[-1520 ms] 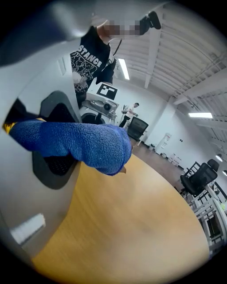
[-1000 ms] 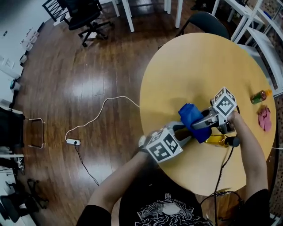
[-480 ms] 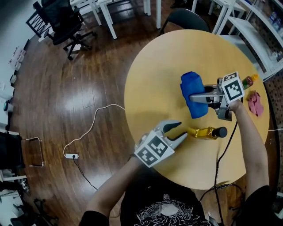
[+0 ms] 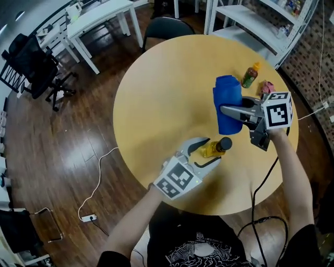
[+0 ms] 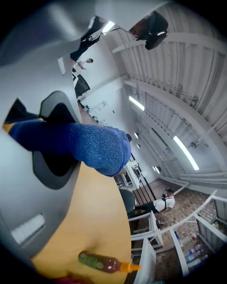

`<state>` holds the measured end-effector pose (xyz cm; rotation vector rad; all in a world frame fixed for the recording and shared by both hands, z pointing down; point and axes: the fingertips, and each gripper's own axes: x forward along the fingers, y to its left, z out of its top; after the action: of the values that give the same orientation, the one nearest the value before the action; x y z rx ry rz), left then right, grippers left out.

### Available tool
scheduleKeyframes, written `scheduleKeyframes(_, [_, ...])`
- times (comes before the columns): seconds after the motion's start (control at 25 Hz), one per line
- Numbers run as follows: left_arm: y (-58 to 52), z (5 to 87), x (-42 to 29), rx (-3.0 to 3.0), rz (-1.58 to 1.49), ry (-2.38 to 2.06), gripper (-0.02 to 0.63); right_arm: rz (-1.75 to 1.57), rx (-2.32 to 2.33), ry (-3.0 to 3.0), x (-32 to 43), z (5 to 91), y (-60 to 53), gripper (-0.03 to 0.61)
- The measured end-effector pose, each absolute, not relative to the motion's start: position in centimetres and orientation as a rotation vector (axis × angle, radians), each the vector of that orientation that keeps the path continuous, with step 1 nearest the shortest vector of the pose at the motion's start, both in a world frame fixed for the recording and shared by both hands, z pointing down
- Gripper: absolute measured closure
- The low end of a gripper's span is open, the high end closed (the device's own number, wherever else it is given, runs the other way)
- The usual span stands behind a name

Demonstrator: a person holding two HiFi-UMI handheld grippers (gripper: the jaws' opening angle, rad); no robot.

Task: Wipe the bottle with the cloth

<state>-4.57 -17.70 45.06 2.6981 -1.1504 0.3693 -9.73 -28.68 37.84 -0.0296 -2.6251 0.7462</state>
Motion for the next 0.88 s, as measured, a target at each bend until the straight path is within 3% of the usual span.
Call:
scheduleKeyframes(0.48, [-19.2, 45.5, -2.6, 2.754, 0.392, -1.124, 0.362, 0.867, 0.271, -2.789, -2.1, 37.4, -24.0, 0.446])
scheduleKeyframes(0.88, [-19.2, 45.3, -2.3, 2.756, 0.402, -1.122, 0.365, 0.347, 0.325, -2.979, -3.1, 31.5, -16.7, 0.446])
